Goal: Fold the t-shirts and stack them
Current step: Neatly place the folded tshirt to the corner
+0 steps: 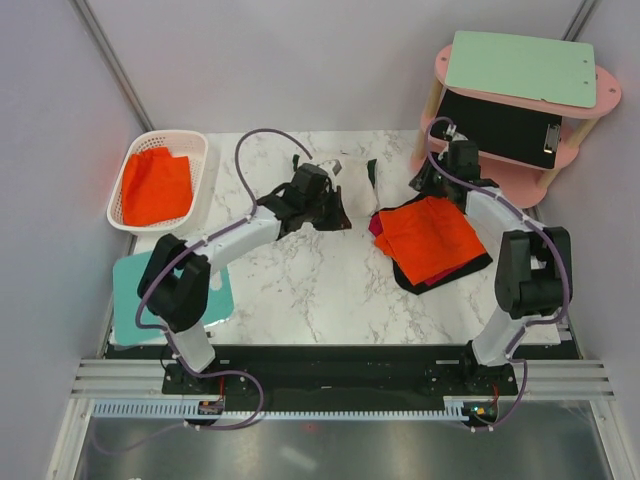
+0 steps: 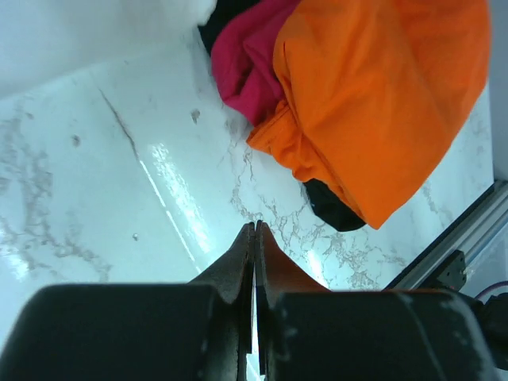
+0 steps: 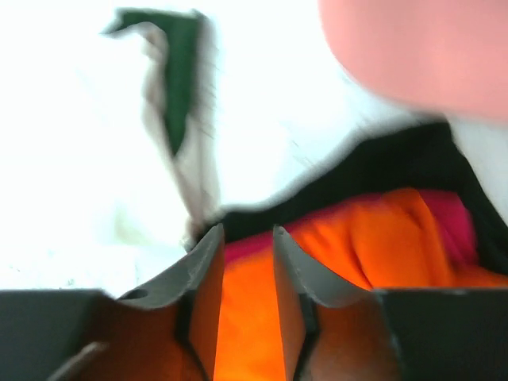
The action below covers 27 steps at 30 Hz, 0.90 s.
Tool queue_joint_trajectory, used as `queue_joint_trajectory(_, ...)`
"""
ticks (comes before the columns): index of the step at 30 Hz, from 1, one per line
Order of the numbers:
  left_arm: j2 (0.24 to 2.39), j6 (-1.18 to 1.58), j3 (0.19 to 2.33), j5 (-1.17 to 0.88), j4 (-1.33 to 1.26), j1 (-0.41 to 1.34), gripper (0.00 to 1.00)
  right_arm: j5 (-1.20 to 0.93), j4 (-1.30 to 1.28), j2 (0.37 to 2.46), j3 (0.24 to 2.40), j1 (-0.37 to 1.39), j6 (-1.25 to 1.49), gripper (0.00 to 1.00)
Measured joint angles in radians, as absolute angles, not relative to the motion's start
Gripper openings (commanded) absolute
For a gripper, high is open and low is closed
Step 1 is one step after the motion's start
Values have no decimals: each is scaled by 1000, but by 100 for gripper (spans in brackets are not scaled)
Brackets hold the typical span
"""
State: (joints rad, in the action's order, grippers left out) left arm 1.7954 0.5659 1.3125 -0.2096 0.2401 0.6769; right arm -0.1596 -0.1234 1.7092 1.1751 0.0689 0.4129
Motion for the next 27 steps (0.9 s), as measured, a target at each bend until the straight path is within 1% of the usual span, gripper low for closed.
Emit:
queue_joint_trajectory(1, 1764, 559, 1308, -207, 243, 664, 2, -184, -119, 1735, 1211, 76, 413, 49)
queue_joint_trajectory(3, 1716, 549, 1295, -197, 248, 634, 2, -241, -100, 1802, 1287, 89, 418, 71)
queue_joint_trajectory(4, 1699, 544, 1285, -190, 250, 620, 3, -272, -84, 1845, 1324, 96, 423, 78)
queue_joint_trajectory(5, 1689, 541, 1274, -184, 252, 609, 6, -304, -70, 1889, 1357, 102, 429, 96)
queue_joint_trajectory(6, 1679, 537, 1257, -181, 253, 595, 6, -336, -54, 1930, 1382, 107, 440, 98)
queue_joint_trajectory(9, 1673, 529, 1200, -159, 272, 564, 9, -410, 17, 2026, 1439, 118, 449, 98)
queue_joint_trajectory(13, 1673, 525, 1133, -148, 311, 545, 9, -492, 74, 2106, 1523, 122, 487, 98)
queue_joint_trajectory(17, 1673, 522, 1110, -137, 323, 533, 8, -560, 102, 2171, 1578, 131, 514, 98)
queue_joint_trajectory(22, 1670, 522, 1105, -130, 324, 527, 8, -562, 53, 2217, 1584, 169, 536, 98)
queue_joint_trajectory(27, 1664, 521, 1094, -126, 324, 524, 7, -511, -11, 2213, 1533, 197, 525, 98)
